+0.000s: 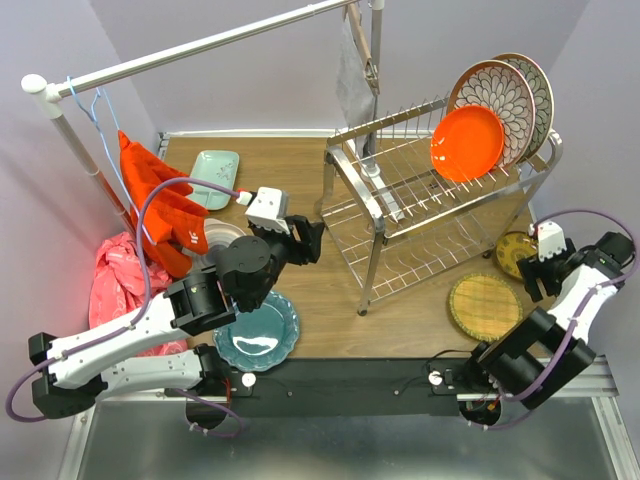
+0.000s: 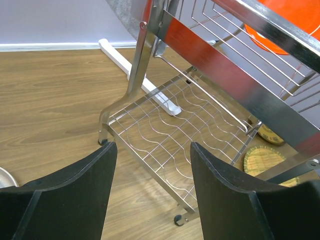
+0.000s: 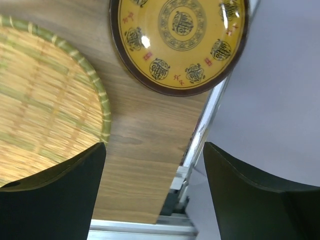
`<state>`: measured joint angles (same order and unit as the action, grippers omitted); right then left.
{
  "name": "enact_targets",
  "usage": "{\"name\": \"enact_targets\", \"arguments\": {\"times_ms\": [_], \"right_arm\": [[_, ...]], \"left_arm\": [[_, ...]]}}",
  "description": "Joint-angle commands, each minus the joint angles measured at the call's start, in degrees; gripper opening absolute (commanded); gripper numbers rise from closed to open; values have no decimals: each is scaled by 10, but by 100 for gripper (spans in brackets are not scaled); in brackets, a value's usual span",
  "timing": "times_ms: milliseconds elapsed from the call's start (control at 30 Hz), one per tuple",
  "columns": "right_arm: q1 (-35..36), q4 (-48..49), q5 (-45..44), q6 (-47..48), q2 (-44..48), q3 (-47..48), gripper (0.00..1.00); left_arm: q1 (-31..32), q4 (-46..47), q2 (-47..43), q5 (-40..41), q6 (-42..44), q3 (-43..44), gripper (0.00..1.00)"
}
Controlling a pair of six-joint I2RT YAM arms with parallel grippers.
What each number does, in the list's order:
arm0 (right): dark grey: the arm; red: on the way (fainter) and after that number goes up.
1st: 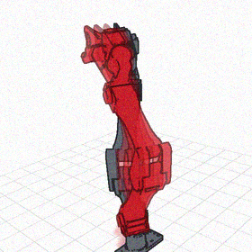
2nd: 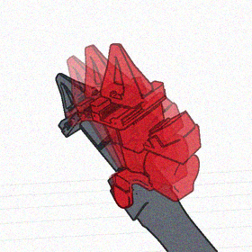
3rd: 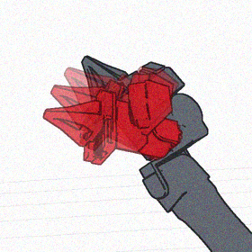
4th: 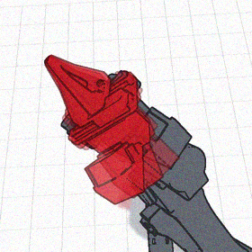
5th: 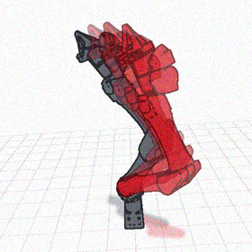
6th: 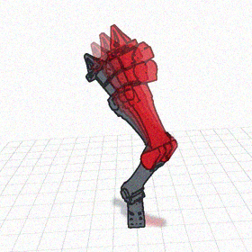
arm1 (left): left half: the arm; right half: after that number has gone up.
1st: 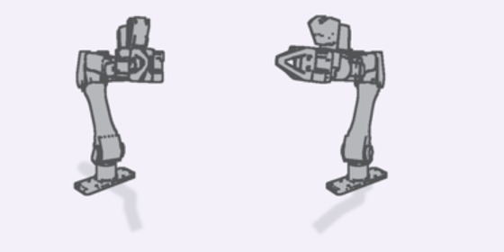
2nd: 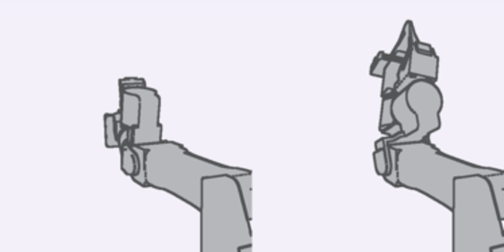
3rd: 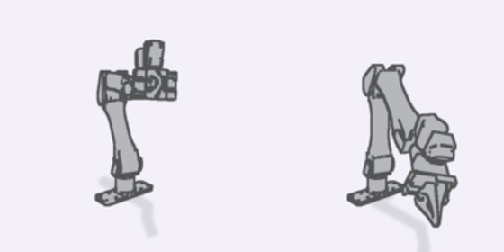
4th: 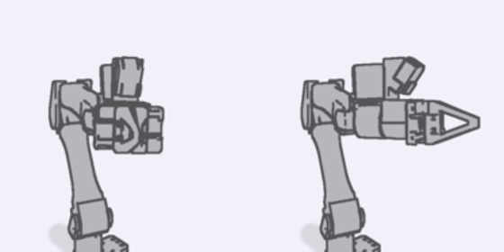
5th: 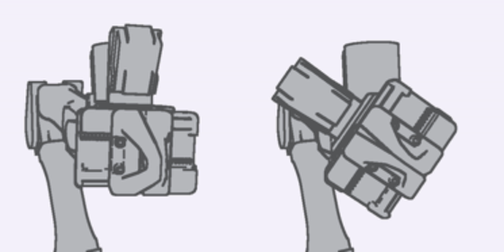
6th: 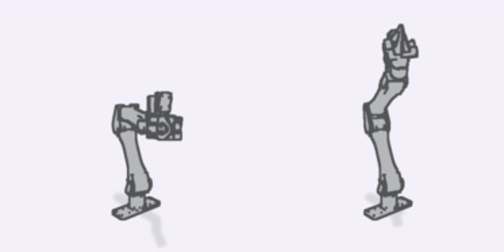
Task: Load the plates into the dish rack
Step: Grab a plate with the right arm
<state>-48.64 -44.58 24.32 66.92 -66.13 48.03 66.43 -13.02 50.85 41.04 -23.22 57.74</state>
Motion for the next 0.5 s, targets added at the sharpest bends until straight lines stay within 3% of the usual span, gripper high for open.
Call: {"name": "enact_targets", "arguments": {"times_ms": [0, 300, 467], "right_arm": [[-20, -2, 35, 193, -51, 16, 88], [-25, 4, 60, 457, -68, -16, 83], [-25, 5, 58, 516, -118, -13, 75]], "left_arm": [[-3, -5, 0, -10, -11, 4, 70], [-3, -1, 14, -16, -21, 4, 69], [-3, -6, 21, -16, -26, 12, 69]]}}
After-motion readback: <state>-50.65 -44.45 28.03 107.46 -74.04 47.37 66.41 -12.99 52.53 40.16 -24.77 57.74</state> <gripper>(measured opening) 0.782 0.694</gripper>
